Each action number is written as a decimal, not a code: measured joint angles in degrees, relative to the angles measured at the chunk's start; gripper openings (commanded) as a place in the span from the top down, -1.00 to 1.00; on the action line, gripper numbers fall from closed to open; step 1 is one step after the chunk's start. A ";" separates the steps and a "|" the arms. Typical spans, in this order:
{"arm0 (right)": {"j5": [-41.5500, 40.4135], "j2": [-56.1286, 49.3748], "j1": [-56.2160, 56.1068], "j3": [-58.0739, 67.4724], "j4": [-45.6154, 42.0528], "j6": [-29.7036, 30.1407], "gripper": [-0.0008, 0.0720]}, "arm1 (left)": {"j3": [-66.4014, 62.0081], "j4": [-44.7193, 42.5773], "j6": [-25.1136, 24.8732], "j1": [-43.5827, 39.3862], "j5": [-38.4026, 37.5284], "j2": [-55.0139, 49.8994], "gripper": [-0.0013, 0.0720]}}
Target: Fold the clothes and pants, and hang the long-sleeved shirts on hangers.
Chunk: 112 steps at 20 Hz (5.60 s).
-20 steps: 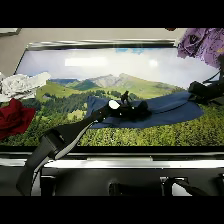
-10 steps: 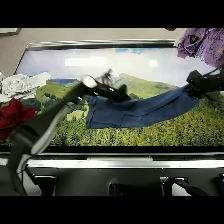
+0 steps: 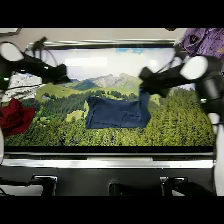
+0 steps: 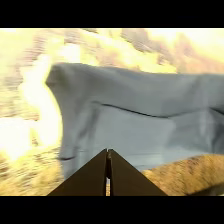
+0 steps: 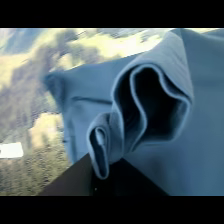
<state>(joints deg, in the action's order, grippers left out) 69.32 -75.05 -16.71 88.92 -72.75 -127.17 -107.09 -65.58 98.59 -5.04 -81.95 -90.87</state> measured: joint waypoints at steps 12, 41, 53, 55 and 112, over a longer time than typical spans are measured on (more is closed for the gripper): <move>-18.97 -15.67 -17.88 -0.02 -0.68 -11.41 0.87 | 0.00 -2.34 -0.70 4.96 -2.56 2.36 0.91; -1.29 -12.13 26.23 -23.21 28.85 48.15 -0.64 | 0.02 -2.40 -1.01 5.03 -2.64 1.22 0.91; -13.29 -21.81 17.00 -28.26 40.22 57.55 0.87 | 0.02 -2.40 -1.01 4.98 -2.60 1.18 0.91; -12.72 -21.20 16.57 -27.23 40.65 57.48 0.88 | 0.02 -2.38 -0.98 4.98 -2.60 1.18 0.91; 2.89 13.81 64.39 -40.33 -26.91 13.53 -0.27 | 0.02 -2.38 -0.98 4.48 -4.22 1.18 0.91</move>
<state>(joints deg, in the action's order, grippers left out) 72.20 -61.23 47.68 48.60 -99.66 -113.65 -107.07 -67.96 97.60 -0.56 -86.17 -89.69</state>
